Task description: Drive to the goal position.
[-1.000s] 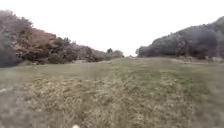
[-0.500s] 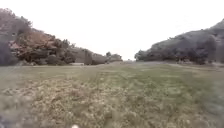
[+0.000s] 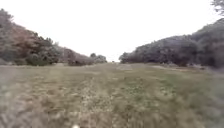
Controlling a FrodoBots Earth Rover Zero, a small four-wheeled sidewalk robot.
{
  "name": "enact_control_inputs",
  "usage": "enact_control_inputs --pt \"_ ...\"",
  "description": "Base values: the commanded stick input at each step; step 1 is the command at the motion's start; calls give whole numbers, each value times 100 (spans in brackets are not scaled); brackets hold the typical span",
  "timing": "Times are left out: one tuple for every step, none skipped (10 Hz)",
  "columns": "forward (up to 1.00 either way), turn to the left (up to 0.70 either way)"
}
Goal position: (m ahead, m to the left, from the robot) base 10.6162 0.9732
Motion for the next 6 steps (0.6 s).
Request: enact_control_inputs --pt "85 1" --pt "85 1" --pt "85 1" --pt "85 -4" --pt "85 -10" --pt "85 -28"
